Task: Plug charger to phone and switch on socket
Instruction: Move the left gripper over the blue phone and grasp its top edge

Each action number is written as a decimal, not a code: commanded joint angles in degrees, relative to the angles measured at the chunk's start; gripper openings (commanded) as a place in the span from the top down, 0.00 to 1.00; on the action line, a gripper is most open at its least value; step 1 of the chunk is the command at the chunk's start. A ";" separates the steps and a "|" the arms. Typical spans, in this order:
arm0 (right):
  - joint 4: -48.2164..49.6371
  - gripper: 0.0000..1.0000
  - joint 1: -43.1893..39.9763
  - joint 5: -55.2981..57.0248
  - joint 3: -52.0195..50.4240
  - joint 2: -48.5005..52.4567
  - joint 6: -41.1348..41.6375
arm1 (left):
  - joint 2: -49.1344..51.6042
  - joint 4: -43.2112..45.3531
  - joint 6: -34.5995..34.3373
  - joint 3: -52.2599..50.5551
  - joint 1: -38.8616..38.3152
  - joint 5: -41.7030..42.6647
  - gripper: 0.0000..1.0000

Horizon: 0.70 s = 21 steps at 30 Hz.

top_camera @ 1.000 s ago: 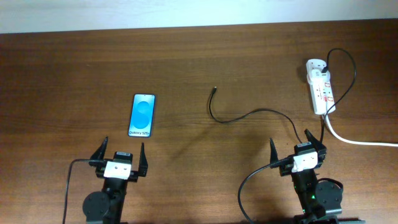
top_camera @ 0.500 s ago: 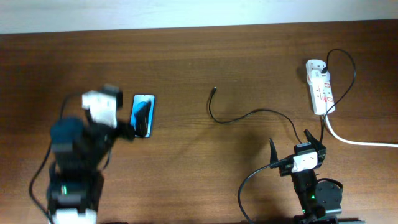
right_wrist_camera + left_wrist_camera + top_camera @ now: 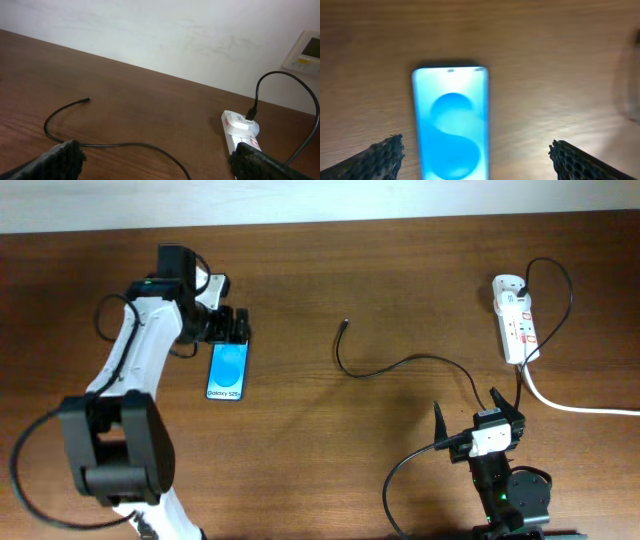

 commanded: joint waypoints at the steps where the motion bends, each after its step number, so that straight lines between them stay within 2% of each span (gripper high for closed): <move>1: -0.26 0.02 -0.31 0.09 -0.31 -0.37 0.24 | 3.74 0.00 -0.83 0.13 -0.87 -7.10 0.01; 6: -0.26 0.02 -0.31 0.09 -0.31 -0.37 0.24 | 7.41 -0.28 0.81 -0.63 -1.68 -7.15 0.01; 10: -0.26 0.01 -0.31 0.09 -0.31 -0.37 0.24 | 9.79 -0.17 0.81 -0.83 -3.34 -10.78 0.01; 11: -0.26 0.02 -0.31 0.09 -0.31 -0.37 0.24 | 10.19 -0.17 -2.95 -0.83 -3.85 -13.66 0.01; 12: -0.26 0.02 -0.31 0.09 -0.31 -0.37 0.24 | 10.19 -0.13 -3.56 -0.83 -3.87 -14.03 0.01; 21: -0.26 0.02 -0.31 0.09 -0.31 -0.37 0.24 | 10.19 0.90 -3.48 -4.68 -3.98 -13.05 0.01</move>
